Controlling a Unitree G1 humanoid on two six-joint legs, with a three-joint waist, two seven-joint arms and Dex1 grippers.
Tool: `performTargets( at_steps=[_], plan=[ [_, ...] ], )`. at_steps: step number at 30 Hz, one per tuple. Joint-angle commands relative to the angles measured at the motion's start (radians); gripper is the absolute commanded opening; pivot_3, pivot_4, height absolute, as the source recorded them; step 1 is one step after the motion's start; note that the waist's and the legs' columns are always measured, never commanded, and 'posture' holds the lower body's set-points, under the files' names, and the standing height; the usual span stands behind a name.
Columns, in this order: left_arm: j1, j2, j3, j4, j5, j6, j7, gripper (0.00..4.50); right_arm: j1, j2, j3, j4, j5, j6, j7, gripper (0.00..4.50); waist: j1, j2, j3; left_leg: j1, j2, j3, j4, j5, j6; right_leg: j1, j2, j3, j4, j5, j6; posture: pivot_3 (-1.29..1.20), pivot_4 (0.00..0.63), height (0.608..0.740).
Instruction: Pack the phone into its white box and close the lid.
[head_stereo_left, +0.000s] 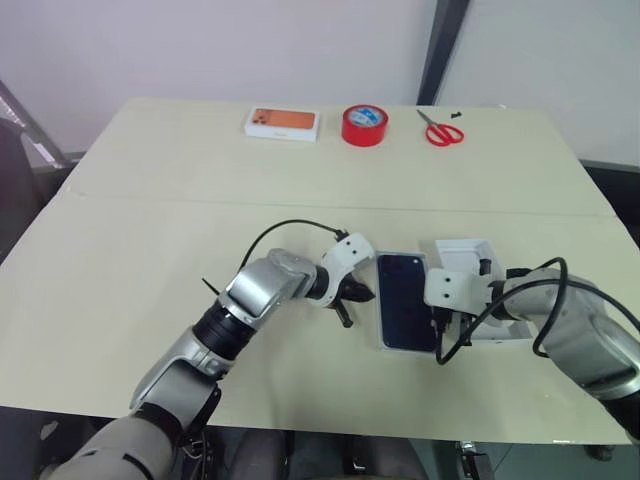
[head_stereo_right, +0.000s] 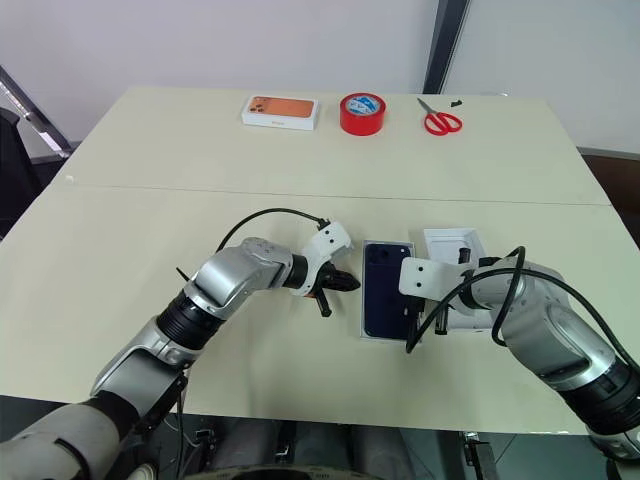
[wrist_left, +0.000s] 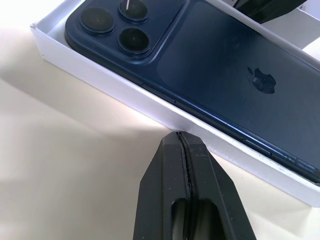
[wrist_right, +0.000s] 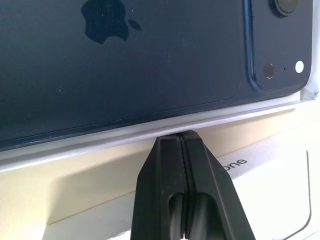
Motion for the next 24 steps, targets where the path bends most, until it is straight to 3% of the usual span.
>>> performTargets(
  at_steps=[1,6,15,24],
  plan=[
    [0.011,0.032,0.040,-0.087,-0.022,0.018,-0.023,0.00,0.002,-0.029,-0.083,-0.076,0.075,0.054,0.046,0.53,0.000,0.000,0.000,0.000,0.000,0.000,0.000,0.000,0.000,0.000,0.000,0.000,0.000,0.000,0.000,0.00,0.150,0.740],
    [0.089,0.157,0.081,-0.219,-0.043,-0.034,-0.088,0.00,-0.002,-0.026,-0.263,-0.115,0.218,0.211,0.069,2.82,-0.006,0.000,0.000,0.000,0.001,0.000,0.000,0.000,0.000,-0.001,0.000,0.000,0.001,0.000,0.000,0.00,0.150,0.740],
    [0.254,0.332,0.109,-0.363,-0.004,-0.455,-0.267,0.00,-0.112,0.107,-0.374,-0.054,0.346,0.806,-0.124,2.82,0.002,0.002,-0.001,0.000,0.001,0.000,-0.001,0.000,0.000,-0.001,-0.002,0.000,0.000,0.000,0.000,0.00,0.150,0.740],
    [0.311,0.296,0.163,-0.360,-0.045,-0.571,-0.304,0.00,-0.088,0.211,-0.389,-0.047,0.435,0.913,-0.298,2.82,0.000,0.002,-0.001,-0.002,0.000,0.001,-0.001,-0.001,0.001,-0.002,-0.001,0.000,0.000,0.000,0.000,0.00,0.150,0.740]
  ],
)
